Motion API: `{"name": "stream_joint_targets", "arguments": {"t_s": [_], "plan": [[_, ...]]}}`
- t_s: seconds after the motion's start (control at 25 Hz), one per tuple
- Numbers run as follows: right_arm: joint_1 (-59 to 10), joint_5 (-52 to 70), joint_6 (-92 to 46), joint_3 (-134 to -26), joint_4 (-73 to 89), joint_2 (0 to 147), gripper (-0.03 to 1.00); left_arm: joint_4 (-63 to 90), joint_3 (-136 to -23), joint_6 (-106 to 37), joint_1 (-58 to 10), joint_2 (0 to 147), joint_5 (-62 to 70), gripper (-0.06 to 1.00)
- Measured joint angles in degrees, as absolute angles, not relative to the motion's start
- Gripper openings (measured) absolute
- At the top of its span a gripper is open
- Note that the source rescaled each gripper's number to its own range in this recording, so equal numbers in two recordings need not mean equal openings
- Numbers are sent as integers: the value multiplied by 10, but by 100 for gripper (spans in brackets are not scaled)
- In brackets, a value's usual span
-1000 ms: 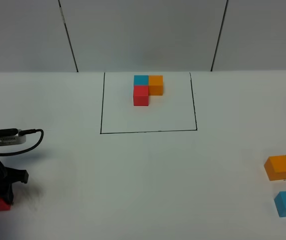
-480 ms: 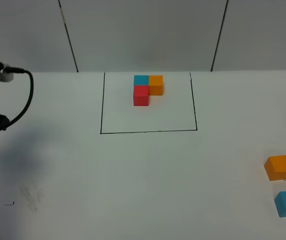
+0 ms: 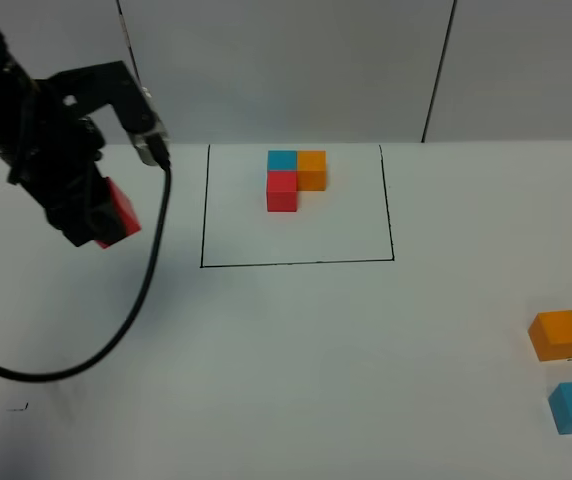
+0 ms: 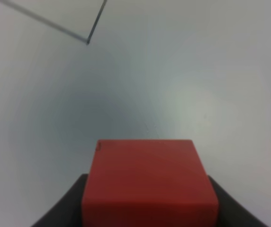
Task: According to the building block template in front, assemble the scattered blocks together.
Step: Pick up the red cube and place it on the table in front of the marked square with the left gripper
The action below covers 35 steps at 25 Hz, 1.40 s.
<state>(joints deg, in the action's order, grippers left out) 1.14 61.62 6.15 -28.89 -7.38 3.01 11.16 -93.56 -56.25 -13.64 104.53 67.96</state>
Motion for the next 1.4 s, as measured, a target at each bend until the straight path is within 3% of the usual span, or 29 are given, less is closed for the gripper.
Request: {"name": "stream_joint_targets", "arguments": {"t_s": [0.24,0.44,0.72,1.4], "plan": [[11,616,61,-289,-74,30,69,52,-967,-587,-276,1116,680,0],[11,616,61,-289,-74,30,69,29,-1029,-506,-336,1200,680,0],[11,616,61,-289,-74,30,69,44,-1085,-414,-359,1264,680,0],[11,616,61,-289,-74,30,69,31,-1034,-382,-368,1276,680,0]]}}
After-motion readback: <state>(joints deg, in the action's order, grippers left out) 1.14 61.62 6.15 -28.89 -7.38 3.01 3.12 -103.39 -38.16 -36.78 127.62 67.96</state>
